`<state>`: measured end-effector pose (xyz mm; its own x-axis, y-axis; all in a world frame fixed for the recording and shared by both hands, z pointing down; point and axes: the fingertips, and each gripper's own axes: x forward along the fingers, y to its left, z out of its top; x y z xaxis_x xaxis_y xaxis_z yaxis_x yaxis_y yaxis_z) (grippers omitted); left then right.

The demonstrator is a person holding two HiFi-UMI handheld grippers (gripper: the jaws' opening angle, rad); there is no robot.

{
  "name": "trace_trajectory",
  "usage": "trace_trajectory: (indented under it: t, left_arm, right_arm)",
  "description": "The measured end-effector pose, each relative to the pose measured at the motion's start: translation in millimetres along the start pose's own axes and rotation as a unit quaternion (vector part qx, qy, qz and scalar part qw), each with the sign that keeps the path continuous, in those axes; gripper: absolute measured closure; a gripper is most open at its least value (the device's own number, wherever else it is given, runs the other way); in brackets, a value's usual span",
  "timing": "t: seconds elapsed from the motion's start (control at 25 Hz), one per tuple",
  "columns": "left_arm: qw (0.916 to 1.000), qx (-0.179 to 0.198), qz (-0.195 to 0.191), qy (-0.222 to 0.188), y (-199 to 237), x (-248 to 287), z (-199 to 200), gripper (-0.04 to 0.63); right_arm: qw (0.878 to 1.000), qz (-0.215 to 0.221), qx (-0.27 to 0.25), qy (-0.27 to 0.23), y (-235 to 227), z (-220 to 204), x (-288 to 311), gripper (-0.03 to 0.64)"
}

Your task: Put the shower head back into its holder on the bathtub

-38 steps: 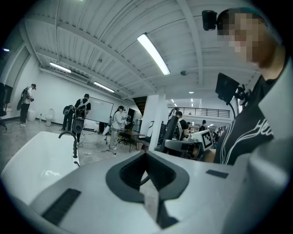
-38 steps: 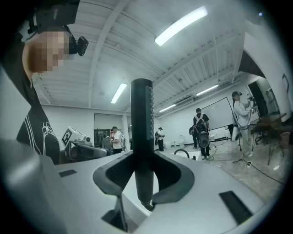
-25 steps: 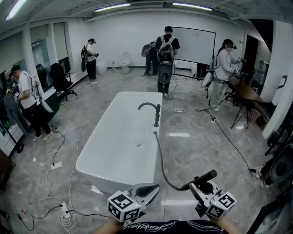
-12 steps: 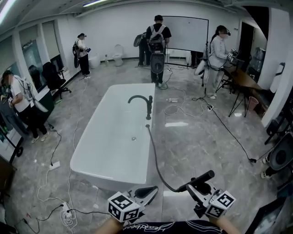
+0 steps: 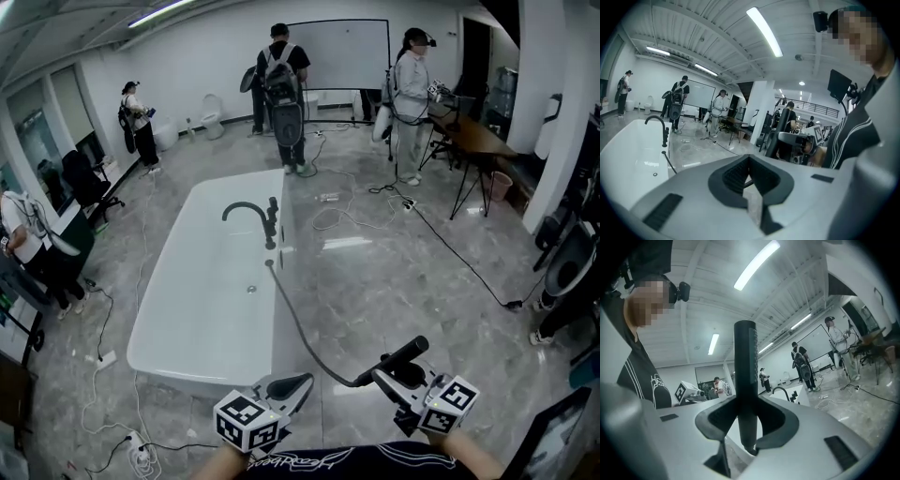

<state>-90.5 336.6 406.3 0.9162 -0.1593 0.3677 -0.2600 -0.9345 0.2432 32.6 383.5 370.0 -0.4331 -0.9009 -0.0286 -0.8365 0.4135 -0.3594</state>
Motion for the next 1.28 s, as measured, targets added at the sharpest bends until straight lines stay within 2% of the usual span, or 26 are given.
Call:
trace_trajectory:
  t: [0.36, 0.64, 1.0, 1.28]
  left_arm:
    - [0.9994, 0.031, 0.005, -0.010, -6, 31, 15, 0.592]
    - [0.9997, 0.017, 0.007, -0.018, 22, 46, 13, 0.592]
    - [0.9999, -0.009, -0.007, -0.001, 112, 98, 23, 0.592]
    - [0.9997, -0.018, -0.004, 0.013, 206, 133, 50, 0.591]
  right_arm:
    - [1.000, 0.016, -0.009, -0.020, -39, 39, -2, 0.482]
    - [0.999, 0.025, -0.007, -0.026, -60, 51, 24, 0.482]
    - [0.999, 0.014, 0.037, -0.032, -122, 67, 90, 0.482]
    - [0.996, 0.022, 0.073, -0.040, -182, 92, 178, 0.482]
